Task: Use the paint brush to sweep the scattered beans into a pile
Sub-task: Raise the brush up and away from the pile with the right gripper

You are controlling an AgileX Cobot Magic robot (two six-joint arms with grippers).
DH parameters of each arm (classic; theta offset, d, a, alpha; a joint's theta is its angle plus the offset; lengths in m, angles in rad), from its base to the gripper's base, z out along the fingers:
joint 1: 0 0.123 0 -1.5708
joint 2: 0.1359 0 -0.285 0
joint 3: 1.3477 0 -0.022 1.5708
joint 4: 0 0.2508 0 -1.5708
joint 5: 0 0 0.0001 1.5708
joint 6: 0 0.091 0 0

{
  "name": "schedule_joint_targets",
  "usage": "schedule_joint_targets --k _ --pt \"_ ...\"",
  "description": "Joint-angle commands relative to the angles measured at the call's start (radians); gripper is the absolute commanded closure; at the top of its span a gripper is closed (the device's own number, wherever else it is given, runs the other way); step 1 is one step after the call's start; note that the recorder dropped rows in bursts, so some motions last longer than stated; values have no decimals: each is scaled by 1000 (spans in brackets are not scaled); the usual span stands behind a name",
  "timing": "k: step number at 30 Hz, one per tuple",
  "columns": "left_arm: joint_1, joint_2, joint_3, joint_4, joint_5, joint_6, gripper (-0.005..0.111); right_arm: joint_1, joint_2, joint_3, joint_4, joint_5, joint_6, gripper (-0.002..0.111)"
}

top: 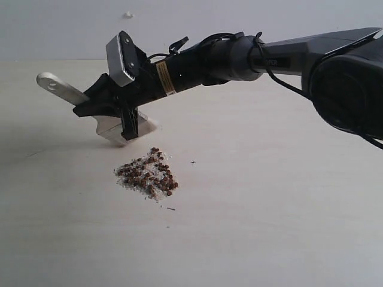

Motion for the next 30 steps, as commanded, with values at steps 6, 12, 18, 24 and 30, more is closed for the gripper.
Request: schedule_joint_targets --k 6,12,18,24,30 --pt "1 -7 -1 -5 -1 0 107 -40 -11 -9 19 177 94 108" --pt "1 -7 -1 -5 -1 0 107 -73 -11 -9 -61 93 314 108" --pt "1 -7 -1 -5 -1 0 107 -73 -11 -9 -93 -73 405 108" --pt "1 -7 -1 -5 -1 0 107 -73 -28 -9 -93 77 412 108" --pt "1 -7 -1 -5 -1 0 107 -73 -124 -9 -127 68 543 108"
